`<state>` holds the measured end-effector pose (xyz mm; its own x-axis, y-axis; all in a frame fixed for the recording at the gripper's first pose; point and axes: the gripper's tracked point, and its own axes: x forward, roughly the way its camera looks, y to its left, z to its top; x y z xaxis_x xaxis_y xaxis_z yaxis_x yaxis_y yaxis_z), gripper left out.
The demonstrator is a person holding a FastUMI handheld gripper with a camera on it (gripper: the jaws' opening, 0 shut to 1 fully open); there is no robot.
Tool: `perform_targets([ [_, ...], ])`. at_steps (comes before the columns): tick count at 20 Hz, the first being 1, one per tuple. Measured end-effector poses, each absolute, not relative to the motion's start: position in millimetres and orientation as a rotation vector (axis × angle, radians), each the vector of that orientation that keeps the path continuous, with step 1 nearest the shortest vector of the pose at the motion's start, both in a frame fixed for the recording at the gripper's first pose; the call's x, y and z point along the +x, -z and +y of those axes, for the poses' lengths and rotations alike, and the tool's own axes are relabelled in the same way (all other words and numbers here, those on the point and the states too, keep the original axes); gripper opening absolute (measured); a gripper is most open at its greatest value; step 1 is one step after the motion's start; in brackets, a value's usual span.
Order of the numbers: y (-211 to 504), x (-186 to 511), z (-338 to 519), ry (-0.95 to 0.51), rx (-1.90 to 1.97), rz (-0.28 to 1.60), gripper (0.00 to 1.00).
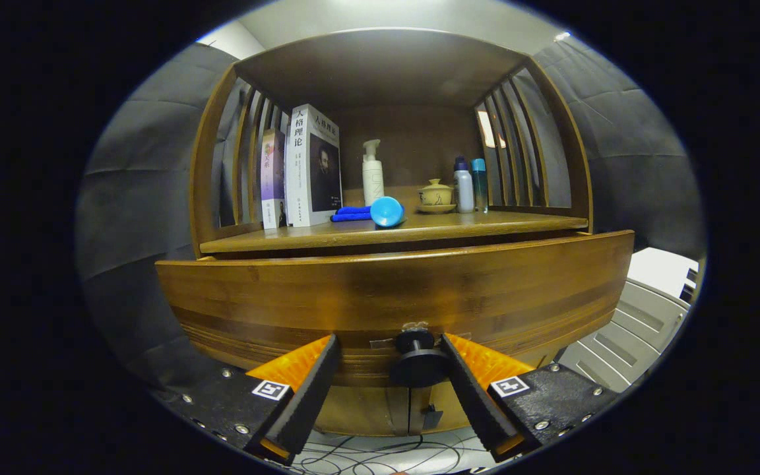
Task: Pull open the drawer, take out the items inside it, and place them on the countertop above the cabinet.
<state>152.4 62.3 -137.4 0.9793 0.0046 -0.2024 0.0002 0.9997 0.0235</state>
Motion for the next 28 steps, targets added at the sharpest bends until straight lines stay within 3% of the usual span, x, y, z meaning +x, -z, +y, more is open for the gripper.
perform_targets([
  [18, 144, 213, 61, -0.021, -0.075, 0.148, 0.95],
  [28, 91, 140, 63, -0.097, -0.074, 0.116, 0.96],
])
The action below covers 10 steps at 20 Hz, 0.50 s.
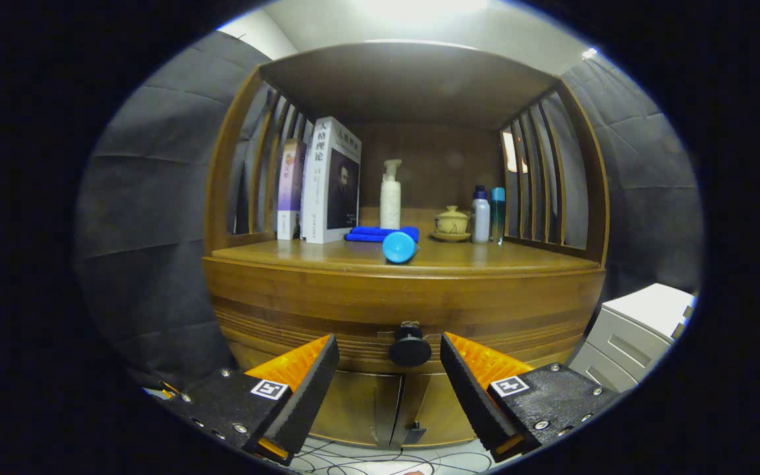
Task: Pull open the drawer, take out the items inside it, and place them on the countertop above the cabinet.
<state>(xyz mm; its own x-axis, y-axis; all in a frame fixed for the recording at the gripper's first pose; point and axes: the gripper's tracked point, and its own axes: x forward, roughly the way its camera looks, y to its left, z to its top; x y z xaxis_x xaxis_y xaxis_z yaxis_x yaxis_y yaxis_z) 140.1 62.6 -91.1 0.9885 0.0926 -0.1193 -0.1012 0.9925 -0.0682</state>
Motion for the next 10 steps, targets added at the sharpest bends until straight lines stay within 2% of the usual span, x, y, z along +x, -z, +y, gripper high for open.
perform_targets([
  [10, 23, 72, 53, -0.130, -0.050, 0.026, 0.96],
])
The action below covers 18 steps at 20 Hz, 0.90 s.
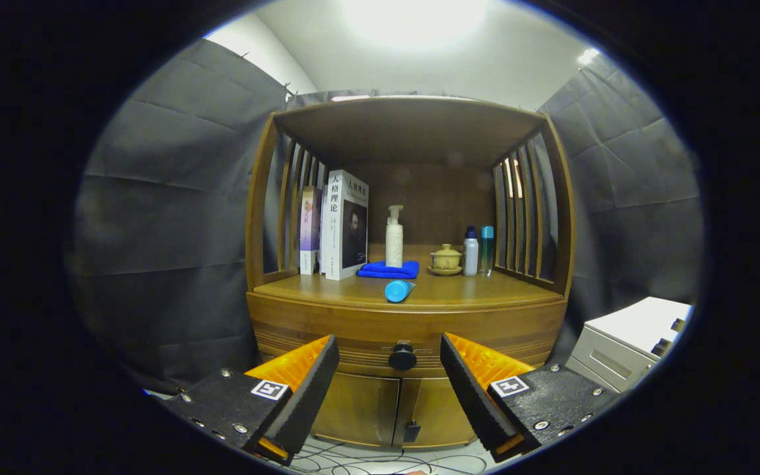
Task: Pull open the drawer, take out the items inside it, and place them on the countertop above the cabinet.
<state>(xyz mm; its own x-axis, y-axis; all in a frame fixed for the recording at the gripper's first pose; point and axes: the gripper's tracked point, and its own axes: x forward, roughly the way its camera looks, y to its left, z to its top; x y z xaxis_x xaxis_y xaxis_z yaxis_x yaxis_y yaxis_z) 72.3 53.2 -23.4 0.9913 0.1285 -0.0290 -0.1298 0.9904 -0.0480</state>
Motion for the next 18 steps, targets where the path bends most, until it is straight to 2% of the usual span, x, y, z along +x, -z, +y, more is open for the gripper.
perform_targets([
  [18, 22, 33, 35, -0.111, -0.008, 0.007, 0.96],
])
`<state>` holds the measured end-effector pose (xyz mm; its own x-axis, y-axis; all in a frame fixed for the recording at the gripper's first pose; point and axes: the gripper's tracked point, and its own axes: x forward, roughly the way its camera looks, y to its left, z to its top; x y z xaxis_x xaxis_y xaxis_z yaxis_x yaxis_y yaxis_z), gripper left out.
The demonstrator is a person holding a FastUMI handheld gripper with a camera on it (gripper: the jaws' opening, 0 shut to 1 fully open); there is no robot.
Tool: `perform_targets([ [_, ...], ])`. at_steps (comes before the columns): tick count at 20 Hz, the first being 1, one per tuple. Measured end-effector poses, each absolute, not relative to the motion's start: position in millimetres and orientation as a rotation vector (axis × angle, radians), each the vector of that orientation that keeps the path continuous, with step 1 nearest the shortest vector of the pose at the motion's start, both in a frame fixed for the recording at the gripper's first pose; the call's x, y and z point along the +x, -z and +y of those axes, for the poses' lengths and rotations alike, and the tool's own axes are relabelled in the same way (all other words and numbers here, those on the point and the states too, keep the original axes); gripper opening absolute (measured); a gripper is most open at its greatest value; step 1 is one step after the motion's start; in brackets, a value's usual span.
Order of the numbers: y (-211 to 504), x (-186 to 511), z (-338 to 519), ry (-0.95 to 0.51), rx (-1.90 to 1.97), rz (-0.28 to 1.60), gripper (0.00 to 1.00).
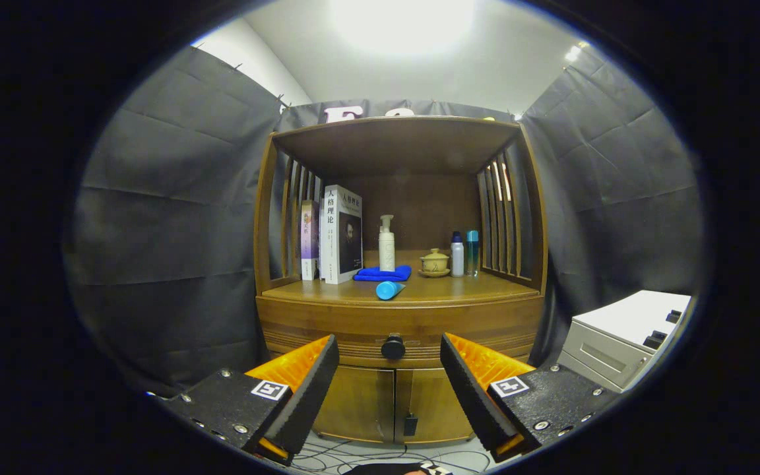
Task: Pull open the drawer, take out the items inside it, and place them on the countertop above the cabinet.
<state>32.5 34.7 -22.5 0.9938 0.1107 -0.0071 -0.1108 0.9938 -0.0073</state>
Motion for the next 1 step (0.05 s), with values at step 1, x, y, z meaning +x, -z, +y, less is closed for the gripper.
perform_targets([
  [1, 22.4, 32.1, 35.2, -0.111, -0.001, 0.007, 0.96],
])
